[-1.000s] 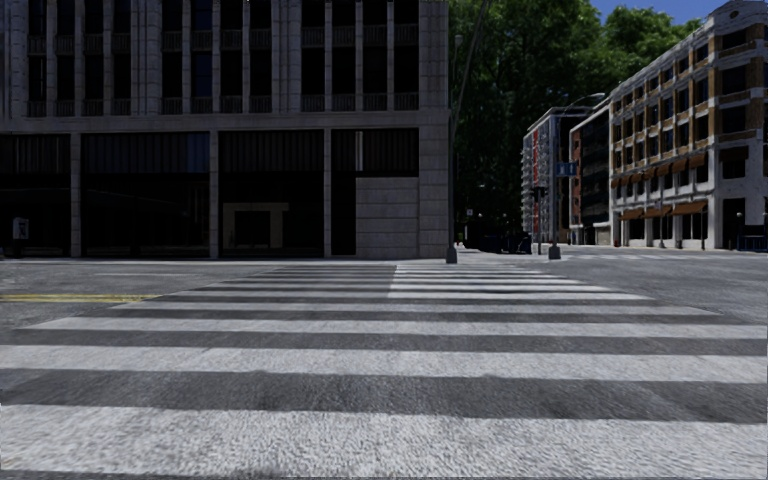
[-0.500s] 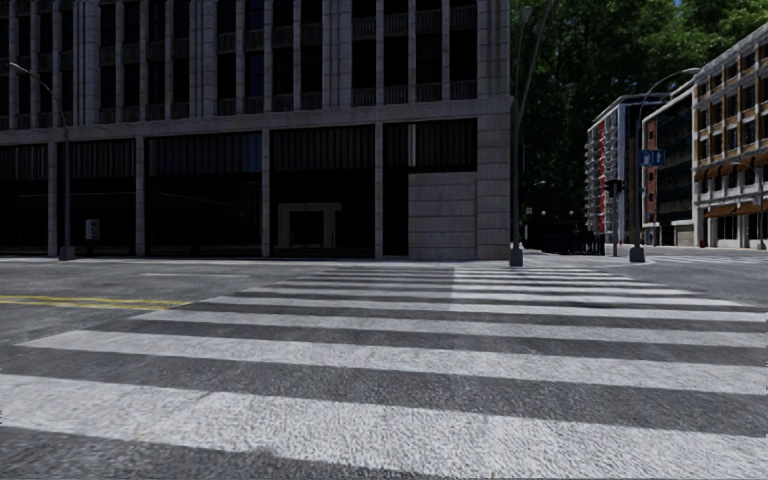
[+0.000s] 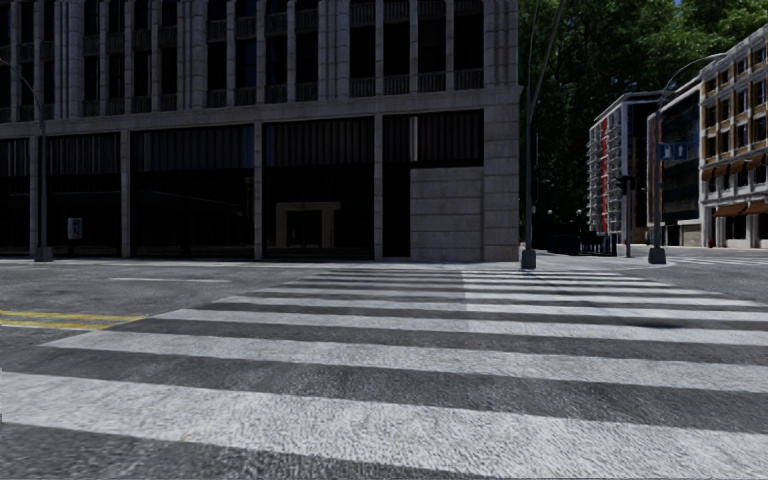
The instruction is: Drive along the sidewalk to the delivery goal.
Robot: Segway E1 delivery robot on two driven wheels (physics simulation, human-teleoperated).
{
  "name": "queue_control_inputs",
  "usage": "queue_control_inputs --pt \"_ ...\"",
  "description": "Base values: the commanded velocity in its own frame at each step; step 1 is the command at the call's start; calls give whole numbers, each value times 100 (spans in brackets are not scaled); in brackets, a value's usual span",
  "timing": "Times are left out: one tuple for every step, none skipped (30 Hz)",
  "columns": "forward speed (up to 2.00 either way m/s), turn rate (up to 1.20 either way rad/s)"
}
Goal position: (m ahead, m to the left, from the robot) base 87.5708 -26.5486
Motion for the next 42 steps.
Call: queue_control_inputs --pt "200 0" --pt "200 0" --pt "200 0" --pt "200 0" --pt "200 0" --pt "200 0" --pt "200 0" --pt "200 0" --pt "200 0" --pt "200 0" --pt "200 0" --pt "200 0" --pt "200 0" --pt "200 0" --pt "200 0" --pt "200 0" --pt "200 0" --pt "200 0" --pt "200 0" --pt "200 0" --pt "200 0" --pt "200 0" --pt "200 0" --pt "200 0" --pt "200 0" --pt "200 0" --pt "200 0" --pt "200 -6" --pt "200 -20" --pt "200 -20" --pt "200 -29" --pt "200 -34" --pt "200 -34" --pt "200 -35" --pt "200 -35" --pt "200 -35" --pt "200 -35" --pt "200 -35" --pt "200 -35" --pt "200 -35" --pt "200 -35" --pt "200 -35"
